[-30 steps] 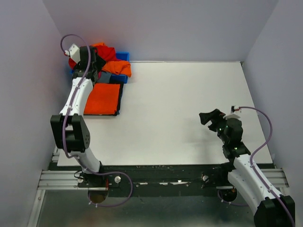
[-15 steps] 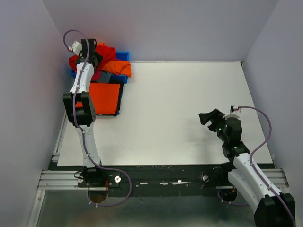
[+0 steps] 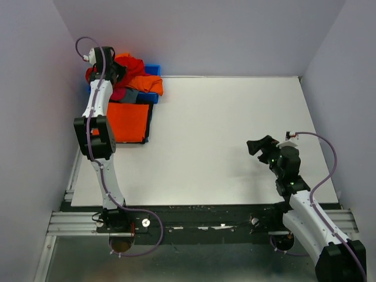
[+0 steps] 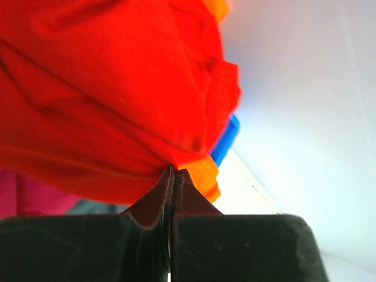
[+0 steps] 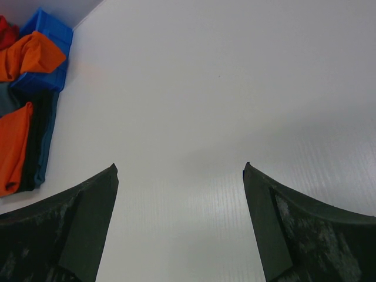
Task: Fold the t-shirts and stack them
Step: Grab crumpled tshirt from bin with the left arm, then move the tshirt to the center of the board, then flatten out the tshirt
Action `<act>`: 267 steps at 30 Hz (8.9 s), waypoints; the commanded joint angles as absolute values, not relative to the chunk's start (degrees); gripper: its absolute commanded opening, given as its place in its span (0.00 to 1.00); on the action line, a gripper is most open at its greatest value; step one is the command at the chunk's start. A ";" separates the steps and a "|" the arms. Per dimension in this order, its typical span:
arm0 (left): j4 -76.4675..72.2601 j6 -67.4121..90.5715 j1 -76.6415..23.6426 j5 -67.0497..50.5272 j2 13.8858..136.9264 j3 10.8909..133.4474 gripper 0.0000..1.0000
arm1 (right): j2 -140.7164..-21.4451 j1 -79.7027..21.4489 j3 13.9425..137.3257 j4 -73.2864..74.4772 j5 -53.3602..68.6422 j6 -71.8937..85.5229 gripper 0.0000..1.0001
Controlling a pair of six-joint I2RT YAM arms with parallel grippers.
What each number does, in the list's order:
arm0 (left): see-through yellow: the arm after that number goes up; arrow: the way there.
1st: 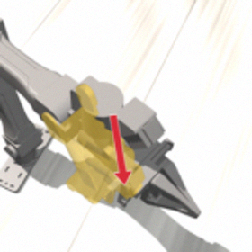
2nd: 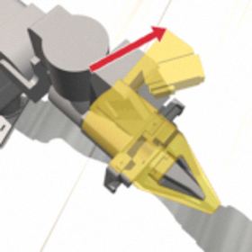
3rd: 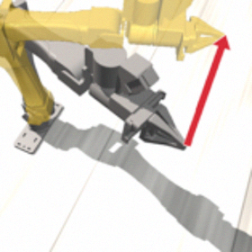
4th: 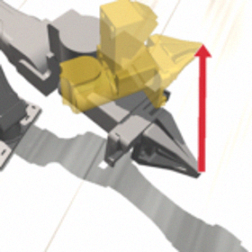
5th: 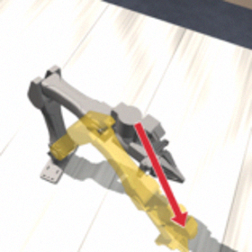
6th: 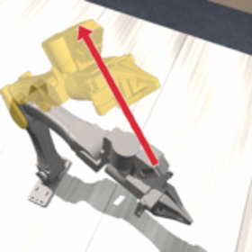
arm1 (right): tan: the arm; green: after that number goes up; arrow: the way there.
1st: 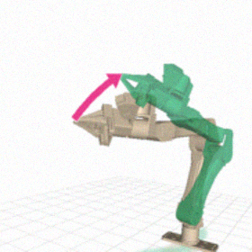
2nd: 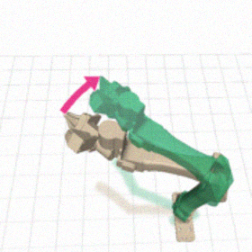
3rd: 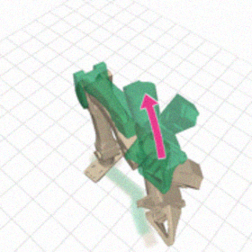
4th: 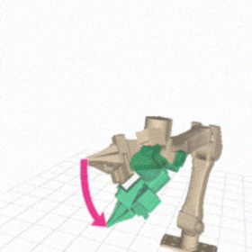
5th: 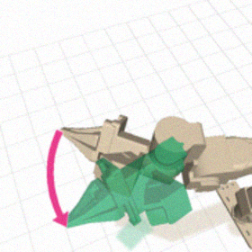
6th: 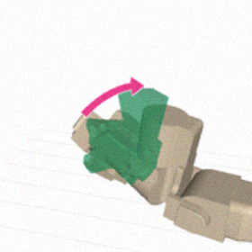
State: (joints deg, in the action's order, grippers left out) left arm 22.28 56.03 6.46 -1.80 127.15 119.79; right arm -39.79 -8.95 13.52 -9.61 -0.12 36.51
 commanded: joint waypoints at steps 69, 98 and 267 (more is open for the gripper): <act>-15.28 48.16 -49.05 -22.86 127.11 88.72 0.00 | -38.66 -9.05 32.08 25.58 -30.50 44.12 0.90; 10.90 29.09 -36.91 1.93 92.64 66.97 0.52 | -63.45 -8.96 35.69 8.89 -1.50 33.49 0.75; 7.12 48.96 -26.21 -4.39 87.79 39.19 0.00 | -52.46 -0.44 42.98 23.30 0.27 37.09 0.01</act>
State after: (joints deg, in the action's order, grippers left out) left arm 11.49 51.83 -31.92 -4.73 83.09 37.43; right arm -51.05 -0.64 43.75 26.44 1.32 36.25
